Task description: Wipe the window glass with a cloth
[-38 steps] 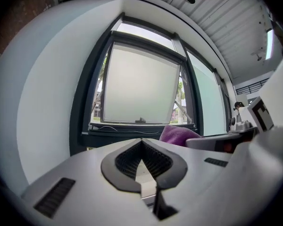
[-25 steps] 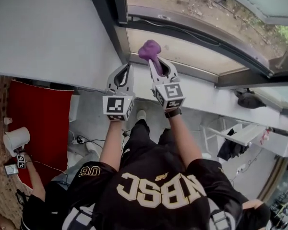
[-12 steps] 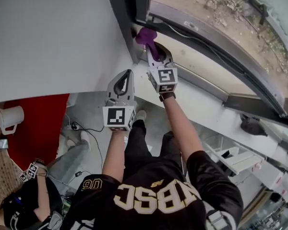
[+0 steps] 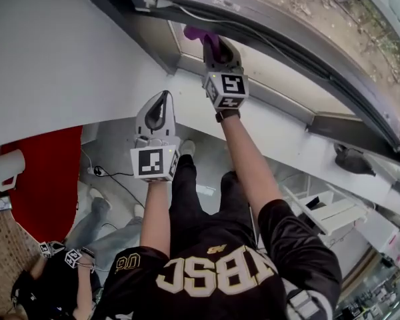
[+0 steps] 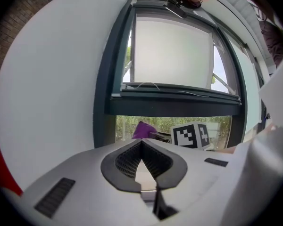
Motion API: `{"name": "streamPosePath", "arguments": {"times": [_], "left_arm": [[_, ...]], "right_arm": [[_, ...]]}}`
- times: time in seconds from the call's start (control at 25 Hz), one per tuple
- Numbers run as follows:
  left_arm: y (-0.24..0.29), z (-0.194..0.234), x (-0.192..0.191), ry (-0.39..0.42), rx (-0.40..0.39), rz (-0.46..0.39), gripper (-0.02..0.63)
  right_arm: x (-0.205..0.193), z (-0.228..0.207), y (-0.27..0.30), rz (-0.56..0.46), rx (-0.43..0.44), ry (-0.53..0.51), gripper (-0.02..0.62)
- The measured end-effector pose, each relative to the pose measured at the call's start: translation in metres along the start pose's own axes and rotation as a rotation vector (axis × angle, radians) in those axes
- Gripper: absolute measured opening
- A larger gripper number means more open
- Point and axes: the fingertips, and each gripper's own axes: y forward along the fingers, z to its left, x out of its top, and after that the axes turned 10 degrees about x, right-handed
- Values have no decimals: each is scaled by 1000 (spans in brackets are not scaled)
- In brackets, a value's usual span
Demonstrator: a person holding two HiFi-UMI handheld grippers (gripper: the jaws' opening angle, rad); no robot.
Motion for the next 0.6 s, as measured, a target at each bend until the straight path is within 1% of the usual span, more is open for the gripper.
{"name": "streamPosePath", "arguments": {"times": [0.12, 0.24, 0.4, 0.48, 0.6], "left_arm": [[3, -54, -5, 13, -72, 5, 18], [7, -122, -6, 32, -148, 12, 18], [7, -218, -12, 39, -275, 6, 18], [3, -261, -16, 43, -316, 15, 18], [-2, -323, -22, 57, -380, 39, 18]], "right_arm": [[12, -52, -65, -37, -96, 21, 75], [22, -113, -139, -68, -204, 49, 75], [29, -194, -244, -90, -363, 63, 75], [33, -232, -296, -114, -445, 87, 75], [41, -289, -377, -171, -594, 128, 75]]}}
